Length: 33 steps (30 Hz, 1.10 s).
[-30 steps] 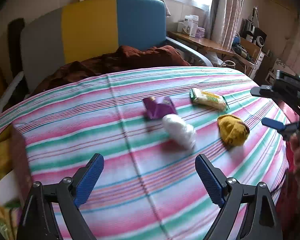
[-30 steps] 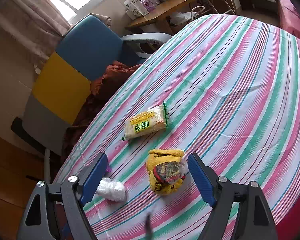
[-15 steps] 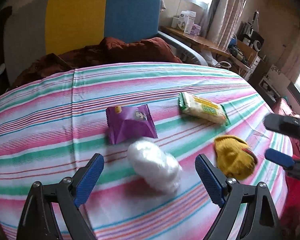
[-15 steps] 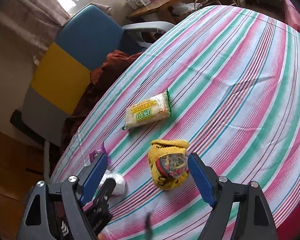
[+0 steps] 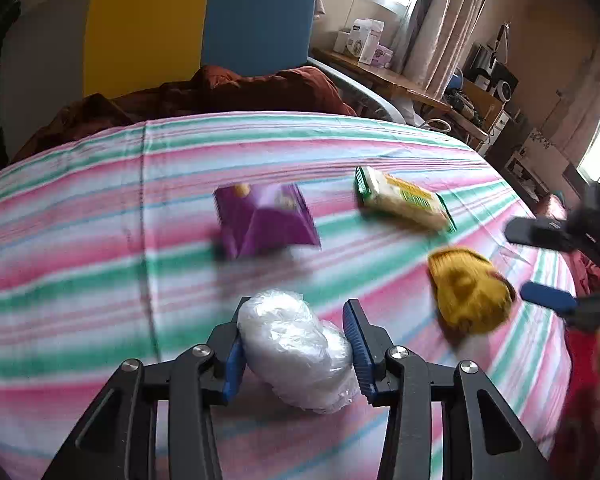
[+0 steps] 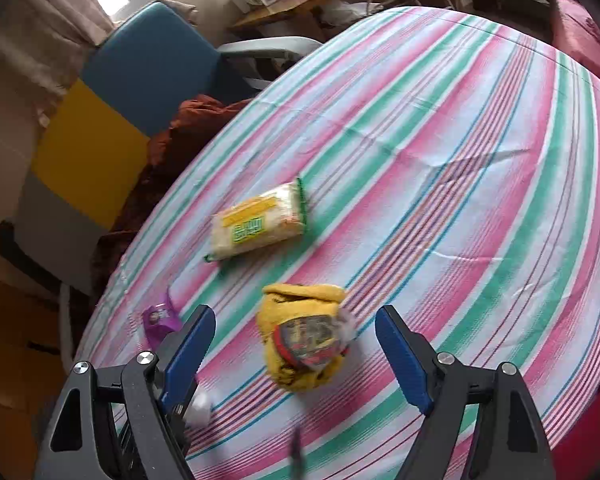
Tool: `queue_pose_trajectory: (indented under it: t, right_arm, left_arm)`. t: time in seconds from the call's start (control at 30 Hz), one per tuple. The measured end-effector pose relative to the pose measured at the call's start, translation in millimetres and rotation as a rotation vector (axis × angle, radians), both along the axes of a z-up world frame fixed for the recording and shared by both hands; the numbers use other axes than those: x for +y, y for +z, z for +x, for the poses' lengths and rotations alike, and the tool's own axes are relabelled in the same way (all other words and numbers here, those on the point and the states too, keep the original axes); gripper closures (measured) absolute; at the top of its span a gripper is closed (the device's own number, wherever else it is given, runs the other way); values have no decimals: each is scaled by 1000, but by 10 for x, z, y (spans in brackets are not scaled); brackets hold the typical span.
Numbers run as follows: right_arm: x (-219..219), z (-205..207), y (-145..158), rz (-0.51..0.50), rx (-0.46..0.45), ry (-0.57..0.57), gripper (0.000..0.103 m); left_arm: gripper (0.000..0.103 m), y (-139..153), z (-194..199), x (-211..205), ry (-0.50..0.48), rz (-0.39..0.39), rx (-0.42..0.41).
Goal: Organize objects
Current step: 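Grasp the clear plastic bundle with the left tool while the right tool grasps the yellow pouch, then carry the plastic bundle and yellow pouch to the gold tray and open both tools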
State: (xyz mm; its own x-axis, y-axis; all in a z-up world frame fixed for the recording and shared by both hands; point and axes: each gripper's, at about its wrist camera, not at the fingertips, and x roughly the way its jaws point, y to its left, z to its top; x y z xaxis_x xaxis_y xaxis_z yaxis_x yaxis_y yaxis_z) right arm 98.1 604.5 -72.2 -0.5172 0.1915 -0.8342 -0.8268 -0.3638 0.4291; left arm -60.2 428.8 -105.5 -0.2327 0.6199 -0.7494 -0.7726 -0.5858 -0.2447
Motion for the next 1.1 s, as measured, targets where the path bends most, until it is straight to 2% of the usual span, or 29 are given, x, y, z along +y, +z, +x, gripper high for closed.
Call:
queue_pose_trajectory:
  t: [0.2,0.33,0.37,0.4,0.5,0.67,1.1]
  right_arm:
    - [-43,-190,-141,18,-131,58,19]
    - [-103,-322,-204,37,-182,113,20]
    - [-110,-347,-217,49,-195,121,28]
    - [-120,-372,-228,58,-207,132,43]
    - [-170,-454,-267,95,-263,169,53]
    - [-244,-508,-294,136,-317,204,54]
    - [-244,-452,-332,111,-325,197,53]
  left_arm:
    - [58,10,229,-365,-22,29,-25]
    - [57,4,371,-598,-32,47,-28]
    - [57,0,400,-657,-28,50,-26]
    - [57,0,418,-687,-25,50,-23]
    - [57,-4,483,-736,-22,45,-2]
    - [57,-14,487,-724,-23,36,13]
    - [57,-18,504,-755,-30,33,33]
